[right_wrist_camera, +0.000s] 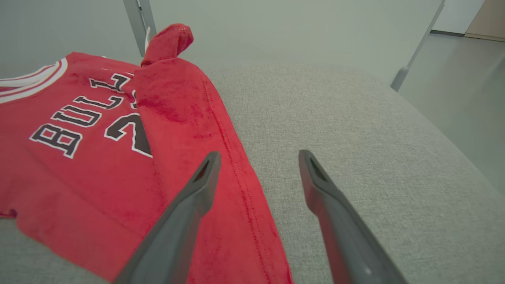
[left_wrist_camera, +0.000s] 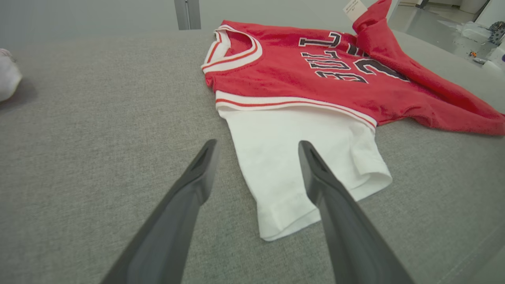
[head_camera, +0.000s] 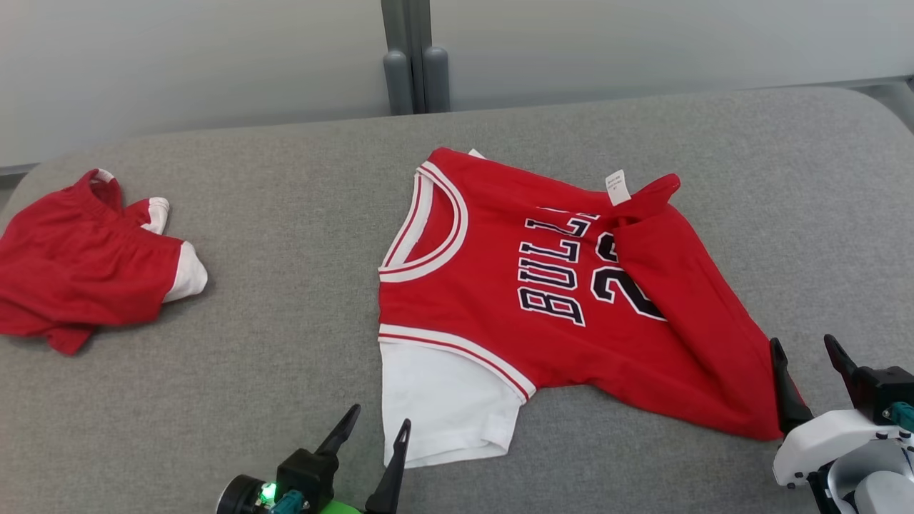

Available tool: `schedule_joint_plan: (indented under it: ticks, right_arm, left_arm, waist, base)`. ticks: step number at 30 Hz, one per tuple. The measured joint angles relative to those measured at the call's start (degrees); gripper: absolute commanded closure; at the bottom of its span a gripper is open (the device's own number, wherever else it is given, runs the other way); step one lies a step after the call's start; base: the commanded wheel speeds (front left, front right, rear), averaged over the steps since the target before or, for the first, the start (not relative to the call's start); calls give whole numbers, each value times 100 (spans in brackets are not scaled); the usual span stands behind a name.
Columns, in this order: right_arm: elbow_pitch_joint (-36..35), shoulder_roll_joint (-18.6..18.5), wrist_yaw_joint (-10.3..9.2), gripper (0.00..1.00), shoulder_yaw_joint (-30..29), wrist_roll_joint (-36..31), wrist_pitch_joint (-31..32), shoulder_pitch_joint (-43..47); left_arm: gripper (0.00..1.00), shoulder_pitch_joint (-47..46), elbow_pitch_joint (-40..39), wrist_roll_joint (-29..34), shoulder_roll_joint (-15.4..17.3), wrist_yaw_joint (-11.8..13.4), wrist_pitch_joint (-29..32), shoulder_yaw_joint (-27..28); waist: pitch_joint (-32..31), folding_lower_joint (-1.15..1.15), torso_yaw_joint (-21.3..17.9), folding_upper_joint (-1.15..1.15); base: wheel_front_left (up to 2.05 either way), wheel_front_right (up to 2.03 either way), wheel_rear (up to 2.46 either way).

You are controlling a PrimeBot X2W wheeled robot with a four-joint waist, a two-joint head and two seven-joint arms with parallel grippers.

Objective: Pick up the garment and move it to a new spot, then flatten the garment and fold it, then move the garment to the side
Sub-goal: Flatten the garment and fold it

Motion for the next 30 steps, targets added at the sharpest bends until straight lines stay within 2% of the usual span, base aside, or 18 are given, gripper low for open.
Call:
schedule_joint_plan:
  ticks: [4, 10, 16, 23, 24, 25, 26, 30]
  right_arm:
    - [701, -41, 0, 0, 35, 40, 0, -292]
    - [1258, 18, 0, 0, -98, 88, 1, -395]
    - [1404, 101, 0, 0, -240, 220, 0, -183]
    - [1553, 247, -7, 0, -101, 369, -30, -114]
    - [1607, 249, -8, 35, -74, 414, -53, -129]
    - [1634, 254, -9, 66, -46, 444, -55, -133]
    - [1651, 258, -9, 100, -10, 455, -60, -140]
    - [1526, 324, -5, 100, 66, 641, -40, -118]
  left_arm:
    - [0, -270, 435, -100, 22, -1, 0, -302]
    - [0, -320, 909, -299, 31, -1, 1, -408]
    - [0, -359, 1112, -584, -21, -1, -13, -522]
    - [0, -566, 1523, -987, -82, 1, -59, -805]
    - [0, -627, 1612, -1048, -86, 1, -62, -877]
    - [57, -667, 1694, -1116, -91, 1, -67, -936]
    - [100, -721, 1766, -1221, -93, 10, -76, -1029]
    - [100, -816, 1826, -1402, -154, 8, -51, -1222]
  waist:
    - [199, 0, -31, 0]
    - [364, 0, -49, 0]
    - [386, 0, 24, 0]
    - [420, 0, -7, 0]
    - [412, 0, -16, 0]
    - [402, 0, -20, 0]
    - [387, 0, -23, 0]
    - [319, 0, -26, 0]
  base:
    - [0, 0, 0]
    - [0, 0, 0]
    - [0, 0, 0]
    - [0, 0, 0]
    - [0, 0, 0]
    - [0, 0, 0]
    - [0, 0, 0]
    - [0, 0, 0]
